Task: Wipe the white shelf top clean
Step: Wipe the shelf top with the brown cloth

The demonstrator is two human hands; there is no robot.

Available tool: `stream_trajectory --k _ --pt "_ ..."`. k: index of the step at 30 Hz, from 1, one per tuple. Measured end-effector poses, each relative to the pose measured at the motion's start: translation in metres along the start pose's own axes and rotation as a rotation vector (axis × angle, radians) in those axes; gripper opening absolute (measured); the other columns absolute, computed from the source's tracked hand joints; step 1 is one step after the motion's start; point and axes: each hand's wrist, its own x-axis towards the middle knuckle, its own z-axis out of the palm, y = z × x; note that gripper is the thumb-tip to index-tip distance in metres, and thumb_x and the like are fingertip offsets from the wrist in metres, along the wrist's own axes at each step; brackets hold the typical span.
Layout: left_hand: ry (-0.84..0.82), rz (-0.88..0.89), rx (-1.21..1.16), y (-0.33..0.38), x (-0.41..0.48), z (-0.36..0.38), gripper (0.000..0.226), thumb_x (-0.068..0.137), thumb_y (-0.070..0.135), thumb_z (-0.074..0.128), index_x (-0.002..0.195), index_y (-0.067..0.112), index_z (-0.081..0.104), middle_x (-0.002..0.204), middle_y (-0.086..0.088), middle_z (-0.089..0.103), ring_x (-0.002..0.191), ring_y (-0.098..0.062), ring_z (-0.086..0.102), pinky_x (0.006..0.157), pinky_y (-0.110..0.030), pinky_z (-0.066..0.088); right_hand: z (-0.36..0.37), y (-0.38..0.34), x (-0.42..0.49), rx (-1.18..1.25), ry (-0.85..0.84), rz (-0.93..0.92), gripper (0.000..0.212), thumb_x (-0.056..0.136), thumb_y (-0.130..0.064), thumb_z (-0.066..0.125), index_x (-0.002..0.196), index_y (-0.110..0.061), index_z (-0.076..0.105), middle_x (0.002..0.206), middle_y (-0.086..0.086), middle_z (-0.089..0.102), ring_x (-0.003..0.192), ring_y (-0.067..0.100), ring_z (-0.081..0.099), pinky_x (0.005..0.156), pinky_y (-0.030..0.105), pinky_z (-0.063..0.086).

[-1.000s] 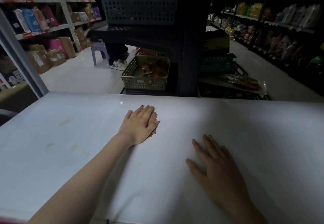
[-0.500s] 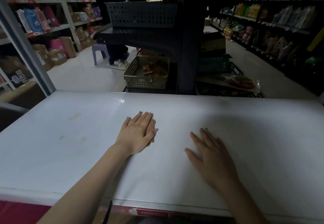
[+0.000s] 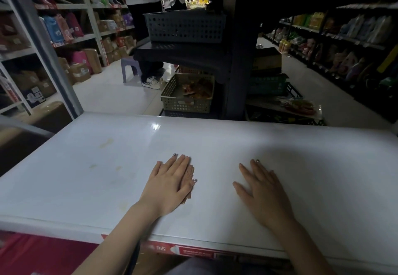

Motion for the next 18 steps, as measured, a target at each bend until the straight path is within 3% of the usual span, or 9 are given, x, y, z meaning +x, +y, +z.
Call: stream_trajectory --k 4,10,18 --pt "0.001 0.035 0.001 -0.005 -0.014 0.001 0.099 0.065 0.077 -0.019 0.148 0.027 0.003 0.156 0.013 0.004 0.138 0.0 -0.013 0.113 -0.031 -0.002 -0.008 -0.013 0.002 -0.002 -0.05 0.0 0.06 0.097 -0.05 0.026 0.15 -0.028 0.007 0.158 0.002 -0.005 0.143 0.013 -0.011 0.114 0.034 -0.007" --pt "0.008 0.05 0.0 -0.007 -0.028 -0.003 0.086 0.074 0.071 -0.011 0.148 0.028 -0.002 0.146 0.02 -0.011 0.129 0.004 -0.022 0.109 -0.026 -0.01 0.007 -0.064 0.009 -0.001 0.06 -0.152 0.091 0.067 -0.065 -0.007 0.149 -0.03 0.013 0.158 0.001 0.006 0.144 0.016 -0.002 0.114 0.035 -0.004" --pt "0.004 0.045 -0.034 -0.013 -0.051 -0.005 0.071 0.082 0.063 -0.002 0.146 0.033 -0.01 0.143 0.023 -0.018 0.131 0.004 -0.027 0.11 -0.026 -0.016 0.031 -0.079 0.01 0.006 0.102 -0.174 0.085 0.075 -0.061 -0.005 0.148 -0.027 0.021 0.157 0.003 0.014 0.145 0.018 0.003 0.109 0.032 -0.01"
